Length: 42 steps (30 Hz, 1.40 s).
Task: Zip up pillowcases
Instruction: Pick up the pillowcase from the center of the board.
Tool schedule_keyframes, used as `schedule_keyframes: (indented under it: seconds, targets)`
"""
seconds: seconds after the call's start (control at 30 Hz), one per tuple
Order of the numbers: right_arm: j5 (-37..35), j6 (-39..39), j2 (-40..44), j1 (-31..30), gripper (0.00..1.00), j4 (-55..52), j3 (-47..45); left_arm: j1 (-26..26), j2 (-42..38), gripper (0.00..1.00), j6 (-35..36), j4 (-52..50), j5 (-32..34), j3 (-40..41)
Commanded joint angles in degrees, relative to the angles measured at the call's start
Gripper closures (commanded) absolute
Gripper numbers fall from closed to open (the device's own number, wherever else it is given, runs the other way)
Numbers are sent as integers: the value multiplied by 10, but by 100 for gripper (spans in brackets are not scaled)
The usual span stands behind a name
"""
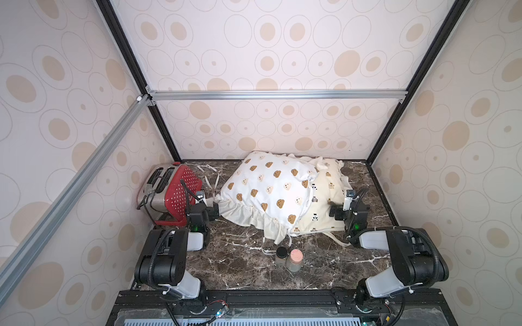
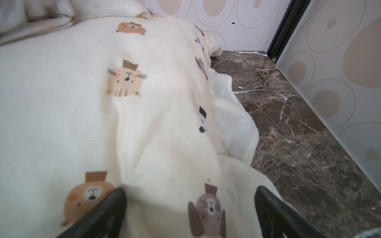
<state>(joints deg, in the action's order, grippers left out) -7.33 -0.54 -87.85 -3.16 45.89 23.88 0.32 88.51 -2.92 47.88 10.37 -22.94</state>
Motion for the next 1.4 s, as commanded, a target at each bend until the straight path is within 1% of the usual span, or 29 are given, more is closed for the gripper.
schedule_keyframes:
  seconds: [0.0,1.0,1.07,1.17,1.23,1.3,1.37]
  targets:
    - [4,10,-2,-1,0,-4,4,0,-2,1,12,3,-2,-15]
    - [4,11,-2,0,0,-2,2,0,-6,1,13,10,0,-12]
    - [6,12,0,-1,0,-2,1,0,-22,1,15,-19,-6,-19]
    - [14,17,4,-2,0,-5,1,0,-62,1,12,-106,-6,-48]
    - [18,22,19,-4,0,-11,-1,1,-83,1,12,-134,-9,-55]
    - [16,20,47,-4,0,-49,5,0,-106,1,10,-138,-3,-48]
    - [7,5,77,-4,0,-113,24,0,-134,1,2,-146,6,-41]
